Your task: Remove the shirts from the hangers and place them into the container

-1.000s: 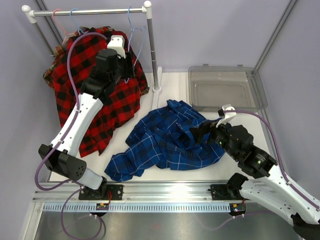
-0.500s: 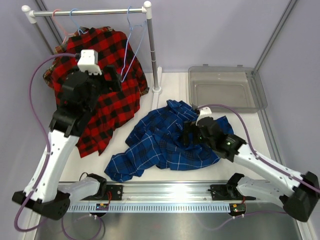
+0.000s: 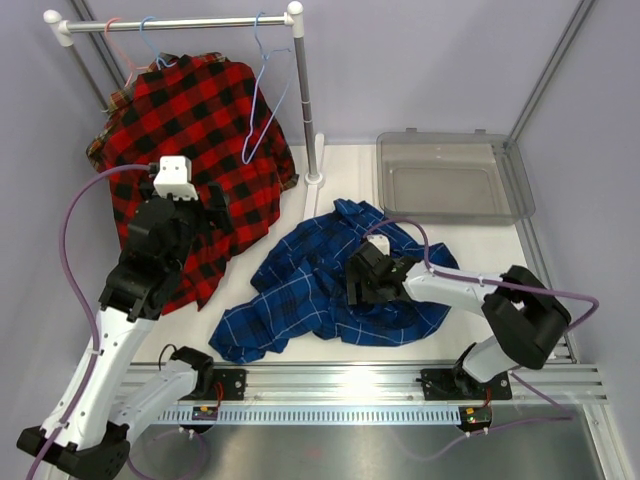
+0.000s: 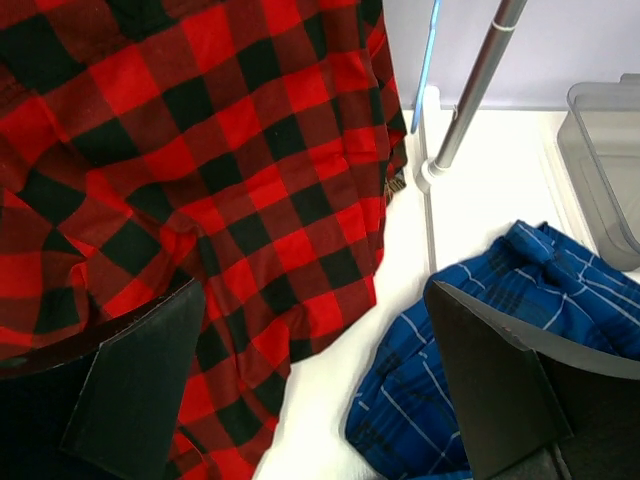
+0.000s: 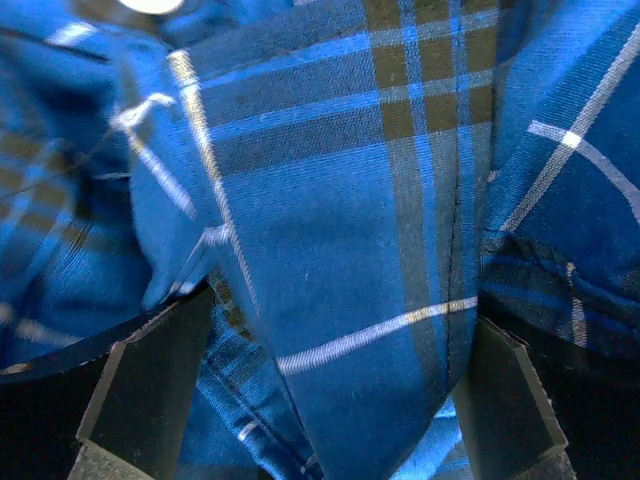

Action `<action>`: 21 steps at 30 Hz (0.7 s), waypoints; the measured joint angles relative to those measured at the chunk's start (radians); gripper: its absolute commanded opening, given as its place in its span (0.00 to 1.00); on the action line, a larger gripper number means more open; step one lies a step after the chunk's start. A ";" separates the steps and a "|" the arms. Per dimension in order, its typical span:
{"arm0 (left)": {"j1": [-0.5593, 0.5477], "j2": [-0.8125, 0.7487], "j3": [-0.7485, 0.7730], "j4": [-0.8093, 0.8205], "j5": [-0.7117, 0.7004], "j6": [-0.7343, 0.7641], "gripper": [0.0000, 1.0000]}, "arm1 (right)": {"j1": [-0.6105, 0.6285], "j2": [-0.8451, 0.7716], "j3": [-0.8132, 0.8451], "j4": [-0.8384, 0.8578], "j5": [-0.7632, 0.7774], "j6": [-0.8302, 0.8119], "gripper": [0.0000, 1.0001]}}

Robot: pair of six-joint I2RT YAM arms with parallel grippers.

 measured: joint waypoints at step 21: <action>0.000 -0.044 -0.004 0.030 -0.026 0.018 0.99 | 0.001 -0.130 0.201 -0.110 -0.045 -0.097 0.00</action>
